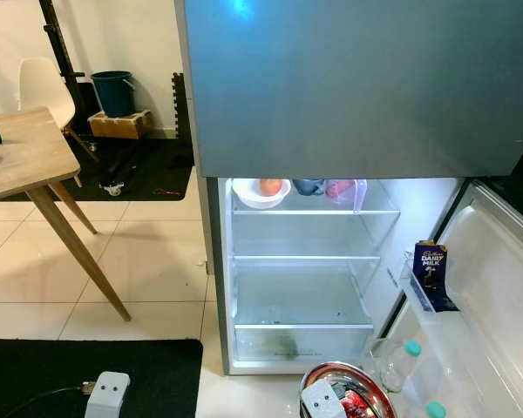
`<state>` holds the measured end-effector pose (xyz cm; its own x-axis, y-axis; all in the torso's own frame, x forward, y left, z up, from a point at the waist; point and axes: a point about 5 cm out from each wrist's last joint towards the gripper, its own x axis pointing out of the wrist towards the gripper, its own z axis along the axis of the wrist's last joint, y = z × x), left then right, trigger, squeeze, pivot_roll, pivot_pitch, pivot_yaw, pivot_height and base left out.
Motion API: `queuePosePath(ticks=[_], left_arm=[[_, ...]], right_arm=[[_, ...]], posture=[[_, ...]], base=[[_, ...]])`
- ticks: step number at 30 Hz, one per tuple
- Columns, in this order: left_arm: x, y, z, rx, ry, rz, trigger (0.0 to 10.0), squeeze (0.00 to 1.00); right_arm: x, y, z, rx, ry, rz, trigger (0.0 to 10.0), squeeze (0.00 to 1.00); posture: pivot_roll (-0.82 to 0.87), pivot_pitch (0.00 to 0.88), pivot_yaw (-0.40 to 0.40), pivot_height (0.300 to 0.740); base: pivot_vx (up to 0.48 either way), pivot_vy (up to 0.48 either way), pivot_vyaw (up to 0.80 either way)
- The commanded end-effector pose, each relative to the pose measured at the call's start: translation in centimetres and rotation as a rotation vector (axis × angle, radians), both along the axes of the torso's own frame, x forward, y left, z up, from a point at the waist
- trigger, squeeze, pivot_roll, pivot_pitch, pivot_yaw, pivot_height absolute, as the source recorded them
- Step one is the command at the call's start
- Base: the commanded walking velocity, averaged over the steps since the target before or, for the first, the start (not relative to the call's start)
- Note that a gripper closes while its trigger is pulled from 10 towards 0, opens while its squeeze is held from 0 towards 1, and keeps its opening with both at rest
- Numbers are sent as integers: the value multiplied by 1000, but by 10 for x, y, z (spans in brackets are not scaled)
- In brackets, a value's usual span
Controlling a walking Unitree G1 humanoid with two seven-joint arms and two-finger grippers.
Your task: Restocking fridge
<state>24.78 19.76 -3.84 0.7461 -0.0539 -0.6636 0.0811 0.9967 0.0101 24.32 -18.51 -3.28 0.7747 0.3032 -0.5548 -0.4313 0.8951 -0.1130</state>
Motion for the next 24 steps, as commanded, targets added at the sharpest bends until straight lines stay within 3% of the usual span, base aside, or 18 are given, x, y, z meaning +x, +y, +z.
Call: queuePosePath(ticks=[1,14,24], left_arm=[[-4,5,-2,14,16,-4,10000,0],[-1,4,-1,7,12,-12,10000,0],[-1,4,0,4,12,-13,10000,0]], right_arm=[[0,0,0,-10,-7,4,10000,0],[1,0,1,-10,-9,0,10000,0],[1,0,1,-9,-11,-3,10000,0]], posture=[[-84,96,38,740],[-83,95,40,740],[-85,94,43,740]], base=[[0,0,0],[0,0,0],[258,0,0]])
